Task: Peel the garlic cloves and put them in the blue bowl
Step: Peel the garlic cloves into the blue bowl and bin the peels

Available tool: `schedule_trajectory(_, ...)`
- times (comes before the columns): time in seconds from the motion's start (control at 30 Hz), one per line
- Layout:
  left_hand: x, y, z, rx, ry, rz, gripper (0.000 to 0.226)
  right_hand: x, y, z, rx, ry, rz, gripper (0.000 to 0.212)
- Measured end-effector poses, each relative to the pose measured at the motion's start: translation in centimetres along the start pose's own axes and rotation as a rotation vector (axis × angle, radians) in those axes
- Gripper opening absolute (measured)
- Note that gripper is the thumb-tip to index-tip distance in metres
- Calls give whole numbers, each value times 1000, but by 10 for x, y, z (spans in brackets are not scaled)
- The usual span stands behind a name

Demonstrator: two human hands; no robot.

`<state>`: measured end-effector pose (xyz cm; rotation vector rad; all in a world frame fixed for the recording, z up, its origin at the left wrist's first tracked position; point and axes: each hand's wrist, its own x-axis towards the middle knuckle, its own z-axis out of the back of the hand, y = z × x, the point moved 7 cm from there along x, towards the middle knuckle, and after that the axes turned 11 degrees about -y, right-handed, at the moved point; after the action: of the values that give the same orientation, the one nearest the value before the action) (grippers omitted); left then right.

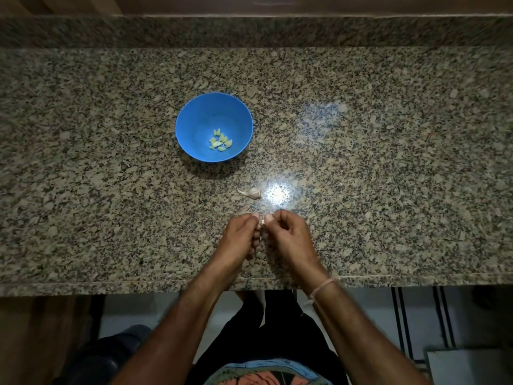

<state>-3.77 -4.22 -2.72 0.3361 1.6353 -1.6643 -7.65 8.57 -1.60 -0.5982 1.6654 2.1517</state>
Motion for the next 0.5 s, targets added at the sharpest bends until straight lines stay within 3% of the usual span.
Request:
schedule_trajectory(0.07, 0, 3, 0, -30, 12, 56, 32, -1, 13, 4, -212, -83, 218, 27)
schedule_trajectory(0.1, -1, -2, 3, 47, -30, -29, 33, -1, 14, 4, -205, -89, 228, 27)
schedule_trajectory(0.2, -11, -27, 12, 449, -240, -521, 30, 1, 0, 1, 38, -7, -67, 22)
schedule_trajectory(0.23, -15, -32, 12, 496, -286, -609, 28, -1, -6, -2, 157, 40, -206, 20)
schedule_trajectory(0.37, -18, -36, 16, 393, -368, -659, 18, -7, -16, -12, 376, 108, -503, 17)
schedule_trajectory(0.43, -17, -33, 16, 384, -376, -643, 24, -7, -15, -12, 359, 98, -452, 19)
schedule_trajectory(0.5, -14, -31, 16, 404, -381, -610, 31, -5, -7, -6, 118, 45, -198, 23)
